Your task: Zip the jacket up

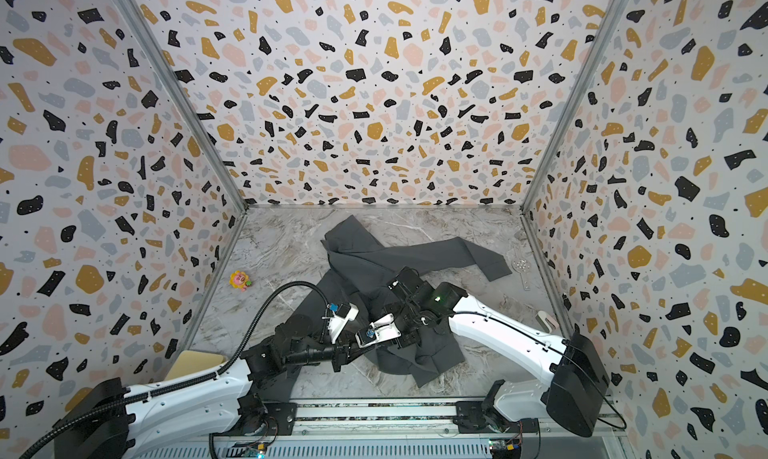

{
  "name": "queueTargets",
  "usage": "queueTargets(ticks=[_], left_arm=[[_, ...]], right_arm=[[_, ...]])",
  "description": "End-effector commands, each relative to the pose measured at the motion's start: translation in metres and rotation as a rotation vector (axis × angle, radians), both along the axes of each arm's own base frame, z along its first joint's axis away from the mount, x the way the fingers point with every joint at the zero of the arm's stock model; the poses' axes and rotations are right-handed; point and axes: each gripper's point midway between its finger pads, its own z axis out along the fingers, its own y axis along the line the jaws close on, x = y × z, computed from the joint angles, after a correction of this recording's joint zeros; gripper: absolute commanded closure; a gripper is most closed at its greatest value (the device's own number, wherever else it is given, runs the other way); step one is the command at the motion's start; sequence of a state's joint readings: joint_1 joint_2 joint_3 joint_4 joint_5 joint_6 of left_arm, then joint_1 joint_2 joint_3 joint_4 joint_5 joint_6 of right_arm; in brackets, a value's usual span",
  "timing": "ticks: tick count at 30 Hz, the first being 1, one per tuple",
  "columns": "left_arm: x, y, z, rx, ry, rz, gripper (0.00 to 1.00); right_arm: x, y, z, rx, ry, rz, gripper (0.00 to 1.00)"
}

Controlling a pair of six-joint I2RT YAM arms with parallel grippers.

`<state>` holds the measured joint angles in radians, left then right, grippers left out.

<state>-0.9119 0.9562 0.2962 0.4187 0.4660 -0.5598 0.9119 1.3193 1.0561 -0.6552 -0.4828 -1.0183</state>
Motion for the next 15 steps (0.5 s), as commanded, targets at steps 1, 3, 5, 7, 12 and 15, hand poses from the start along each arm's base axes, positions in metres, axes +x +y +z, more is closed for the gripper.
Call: queueTargets(ticks=[1,3,5,7,12,15], left_arm=[[0.0019,-0.01,0.0274,-0.061,-0.066,-0.026,1.0],[0.0016,-0.0102,0.0268,-0.06,-0.062,-0.028,1.0],[0.0019,-0.01,0.0269,-0.061,-0.062,-0.027,1.0],[0.0017,-0.01,0.0277,-0.063,-0.064,-0.028,1.0],[0.0013,-0.0093,0.0274,-0.064,-0.063,-0.027,1.0],[0.0012,-0.0095,0.0276,-0.064,-0.062,-0.027,1.0]], right_arm=[[-0.0029,0.0011,0.0186,0.028,-0.003,-0.002,0.69],[-0.0033,0.0002,0.0187,0.027,-0.005,-0.004,0.69],[-0.0027,-0.0004,0.0186,0.026,-0.007,-0.009,0.7],[-0.0031,-0.0008,0.0191,0.026,-0.006,-0.012,0.7],[-0.0047,-0.0022,0.0202,0.026,0.001,-0.017,0.72],[-0.0053,-0.0034,0.0218,0.031,-0.002,-0.018,0.73]])
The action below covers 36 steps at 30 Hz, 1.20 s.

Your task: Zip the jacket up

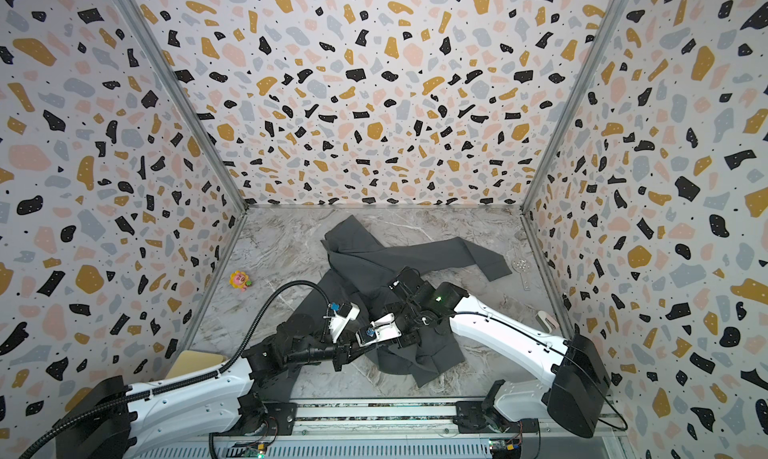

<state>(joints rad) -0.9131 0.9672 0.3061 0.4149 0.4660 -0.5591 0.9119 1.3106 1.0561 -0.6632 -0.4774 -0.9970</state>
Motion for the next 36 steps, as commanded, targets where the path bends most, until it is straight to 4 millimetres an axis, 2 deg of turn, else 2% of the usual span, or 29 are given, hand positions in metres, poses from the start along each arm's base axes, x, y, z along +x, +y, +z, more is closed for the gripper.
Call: queueTargets(ticks=[1,12,25,29,33,36], left_arm=[[0.0,-0.008,0.027,-0.068,-0.063,-0.026,1.0],[0.0,-0.008,0.026,-0.065,-0.062,-0.026,1.0],[-0.001,-0.008,0.027,-0.069,-0.063,-0.026,1.0],[-0.001,-0.008,0.027,-0.069,-0.064,-0.027,1.0],[-0.001,-0.008,0.026,-0.068,-0.065,-0.028,1.0],[-0.003,-0.008,0.027,-0.069,-0.069,-0.034,1.0]], right_arm=[[-0.005,-0.002,0.02,0.035,-0.012,0.001,0.74],[-0.008,-0.004,0.024,0.051,-0.021,0.005,0.87],[-0.013,0.001,0.006,0.018,0.002,0.018,0.87],[-0.007,0.001,0.004,0.032,-0.031,0.0,0.88],[0.001,0.004,0.006,0.074,-0.076,-0.018,1.0],[0.011,0.005,0.006,0.089,-0.11,-0.06,1.0]])
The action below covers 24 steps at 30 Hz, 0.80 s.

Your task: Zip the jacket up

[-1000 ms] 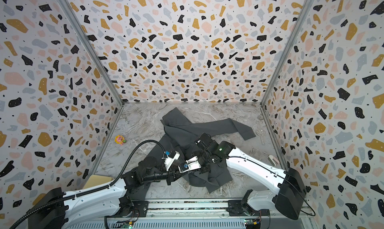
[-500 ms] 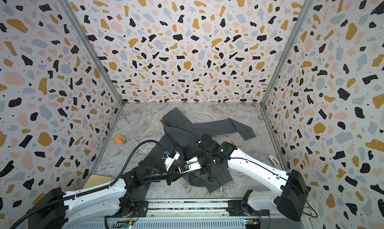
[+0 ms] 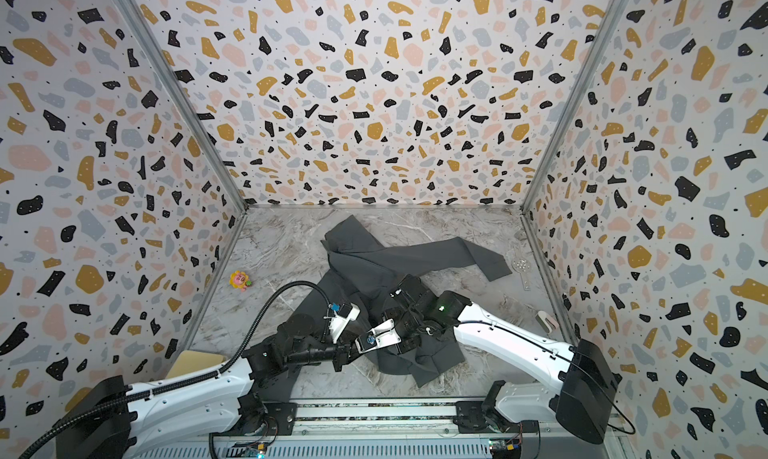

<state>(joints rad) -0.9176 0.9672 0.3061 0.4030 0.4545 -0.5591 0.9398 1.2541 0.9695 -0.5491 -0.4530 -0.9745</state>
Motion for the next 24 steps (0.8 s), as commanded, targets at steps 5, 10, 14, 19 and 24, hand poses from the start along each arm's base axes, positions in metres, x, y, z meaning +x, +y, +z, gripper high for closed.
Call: queueTargets(ticks=[5,10,14,19,24], left_arm=[[-0.003,-0.008,0.033,-0.083,-0.094,-0.04,1.0],[-0.003,-0.006,0.035,-0.087,-0.113,-0.029,1.0],[-0.003,-0.005,0.037,-0.092,-0.12,-0.024,1.0],[-0.002,-0.005,0.041,-0.076,-0.148,-0.019,1.0],[0.011,0.002,0.038,0.036,-0.224,0.046,0.55]], right_arm=[[0.023,0.006,0.014,0.087,-0.066,-0.099,1.0],[0.025,0.009,0.015,0.131,-0.069,-0.119,1.0],[0.022,0.009,0.017,0.15,-0.061,-0.116,1.0],[0.024,0.009,0.024,0.17,-0.043,-0.152,1.0],[0.023,0.008,0.022,0.153,0.004,-0.186,1.0]])
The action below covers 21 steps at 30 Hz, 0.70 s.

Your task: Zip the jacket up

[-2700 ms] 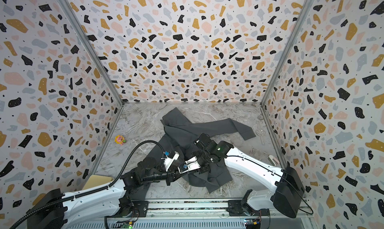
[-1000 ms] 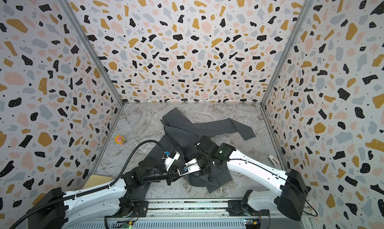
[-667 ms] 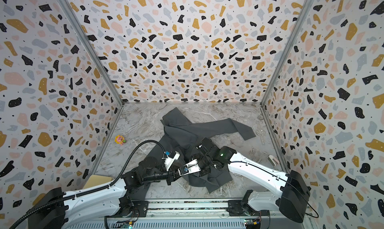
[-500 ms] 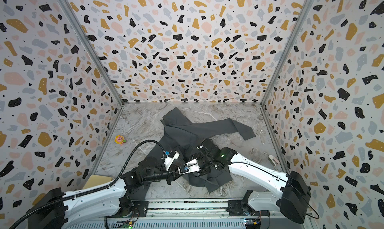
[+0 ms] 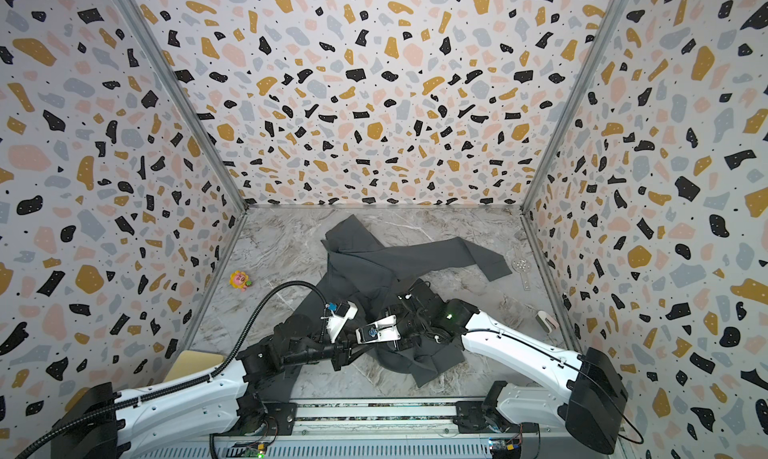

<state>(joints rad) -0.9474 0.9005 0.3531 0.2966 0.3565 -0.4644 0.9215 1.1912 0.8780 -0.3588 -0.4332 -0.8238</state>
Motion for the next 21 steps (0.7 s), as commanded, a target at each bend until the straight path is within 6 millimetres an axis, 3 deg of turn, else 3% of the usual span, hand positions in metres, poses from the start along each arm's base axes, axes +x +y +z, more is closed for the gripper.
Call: queueTargets(ticks=[1,4,9,12,21], left_arm=[[0.008,0.002,0.024,0.026,-0.125,0.034,0.48],[0.014,0.008,0.038,0.039,-0.197,0.097,0.41],[0.026,0.026,0.054,0.102,-0.327,0.233,0.4],[0.023,0.03,0.065,0.138,-0.456,0.268,0.43],[0.003,0.01,0.062,0.311,-0.744,0.269,0.54]], right_arm=[[0.007,0.002,0.013,0.033,0.018,-0.055,1.0],[-0.001,0.004,0.017,0.045,0.073,-0.039,1.0],[-0.009,0.005,0.026,0.074,0.146,-0.039,1.0],[-0.009,0.005,0.032,0.089,0.186,-0.075,1.0],[-0.004,0.006,0.044,0.104,0.386,-0.221,1.0]])
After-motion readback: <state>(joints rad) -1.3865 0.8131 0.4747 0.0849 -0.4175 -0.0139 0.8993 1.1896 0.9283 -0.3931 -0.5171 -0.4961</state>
